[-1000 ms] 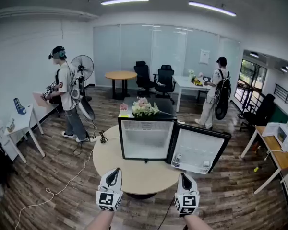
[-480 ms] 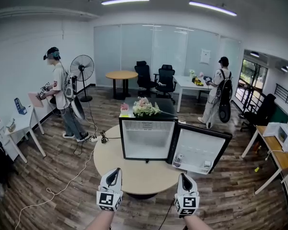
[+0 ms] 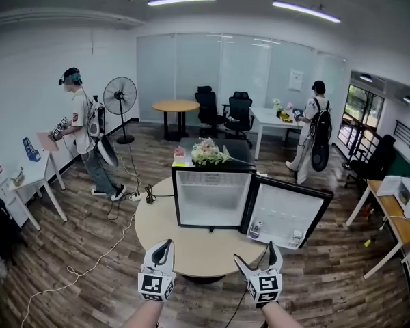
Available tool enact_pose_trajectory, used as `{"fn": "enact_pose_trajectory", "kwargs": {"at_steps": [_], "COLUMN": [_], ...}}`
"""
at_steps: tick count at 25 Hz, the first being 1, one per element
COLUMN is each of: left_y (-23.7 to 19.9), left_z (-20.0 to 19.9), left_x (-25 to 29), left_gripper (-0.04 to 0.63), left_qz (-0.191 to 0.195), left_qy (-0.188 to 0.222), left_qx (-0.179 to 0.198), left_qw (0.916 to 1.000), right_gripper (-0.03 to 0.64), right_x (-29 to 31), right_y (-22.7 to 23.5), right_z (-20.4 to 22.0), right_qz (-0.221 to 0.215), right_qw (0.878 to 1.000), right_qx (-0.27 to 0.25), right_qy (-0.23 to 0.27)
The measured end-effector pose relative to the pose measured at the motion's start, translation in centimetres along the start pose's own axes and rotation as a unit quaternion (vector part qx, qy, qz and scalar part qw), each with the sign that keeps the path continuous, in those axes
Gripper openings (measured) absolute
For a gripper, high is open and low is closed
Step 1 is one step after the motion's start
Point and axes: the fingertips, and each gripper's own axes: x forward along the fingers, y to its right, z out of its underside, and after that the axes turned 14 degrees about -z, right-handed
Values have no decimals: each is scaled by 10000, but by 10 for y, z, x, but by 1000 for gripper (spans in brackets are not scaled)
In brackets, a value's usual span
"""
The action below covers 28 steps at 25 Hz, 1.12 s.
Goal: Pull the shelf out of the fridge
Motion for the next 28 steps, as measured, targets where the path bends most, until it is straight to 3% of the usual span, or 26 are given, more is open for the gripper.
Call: {"fn": "enact_pose_trajectory", "kwargs": {"at_steps": [9, 28], "left_y": [5, 55], "left_z": [5, 12], "left_x": [5, 28], "left_gripper": [-2, -2], "left_qz": [-124, -295], "left_qy": [-67, -135], "left_qx": [60, 322], "left_qw": [9999, 9990], "right_gripper": [543, 543], "right_x": [3, 10], "right_y": [9, 46], "right_z": [7, 29], "right_qz": [-200, -715], "right_qw": [9998, 9956], "right_qx": [48, 466], "right_qy": [-76, 386]}}
